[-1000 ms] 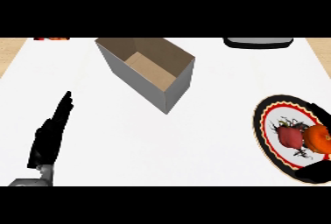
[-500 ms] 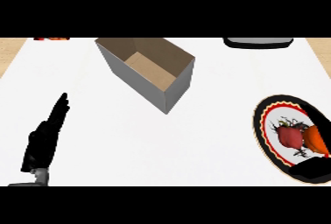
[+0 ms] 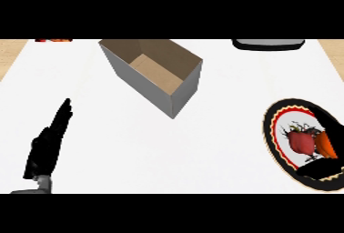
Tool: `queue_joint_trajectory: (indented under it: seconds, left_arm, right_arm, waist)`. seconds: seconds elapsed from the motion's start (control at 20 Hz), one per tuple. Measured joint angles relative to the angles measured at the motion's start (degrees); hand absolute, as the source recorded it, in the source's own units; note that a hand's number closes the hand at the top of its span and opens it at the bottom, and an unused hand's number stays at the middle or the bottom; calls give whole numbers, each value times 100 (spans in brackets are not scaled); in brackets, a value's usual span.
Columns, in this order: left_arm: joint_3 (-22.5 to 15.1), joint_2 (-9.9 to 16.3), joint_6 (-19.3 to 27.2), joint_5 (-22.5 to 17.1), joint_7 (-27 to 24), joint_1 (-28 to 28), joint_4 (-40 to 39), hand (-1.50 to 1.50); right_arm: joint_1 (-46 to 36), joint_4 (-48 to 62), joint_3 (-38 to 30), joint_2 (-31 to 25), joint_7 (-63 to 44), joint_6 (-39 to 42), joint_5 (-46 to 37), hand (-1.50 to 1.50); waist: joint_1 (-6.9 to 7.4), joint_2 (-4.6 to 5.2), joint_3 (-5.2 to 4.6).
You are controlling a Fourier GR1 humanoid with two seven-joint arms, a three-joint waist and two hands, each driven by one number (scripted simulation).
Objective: Pick the bell pepper from the plate and place it in the cardboard box
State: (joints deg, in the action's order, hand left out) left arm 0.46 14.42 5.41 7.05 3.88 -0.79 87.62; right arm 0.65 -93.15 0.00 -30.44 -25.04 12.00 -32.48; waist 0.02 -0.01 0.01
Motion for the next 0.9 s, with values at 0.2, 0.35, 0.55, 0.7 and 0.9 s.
queue_joint_trajectory:
  seconds: [0.2, 0.35, 0.55, 0.7, 0.9]
  left_arm:
    - [78, -60, -91, 96, 48, 59, -10, 0]
    - [111, -97, -176, 137, 136, -65, 202, 0]
    - [177, -165, -220, 228, 254, -14, 304, 0]
    - [242, -206, -309, 229, 192, -40, 276, 0]
    - [206, -318, -271, 363, 376, 33, 408, 0]
  right_arm:
    - [45, 96, -83, 258, 170, -27, -273, -150]
    - [-52, 135, -194, 390, 188, 77, -365, -150]
    - [-113, 375, -317, 528, 393, 96, -548, -150]
    - [-117, 522, -414, 532, 573, 188, -659, -150]
    - [-96, 638, -379, 665, 674, 173, -883, -150]
  waist:
    - [-2, 0, -1]
    - [3, -1, 1]
    - [3, -1, -1]
    - [2, -1, -1]
    - [3, -8, -13]
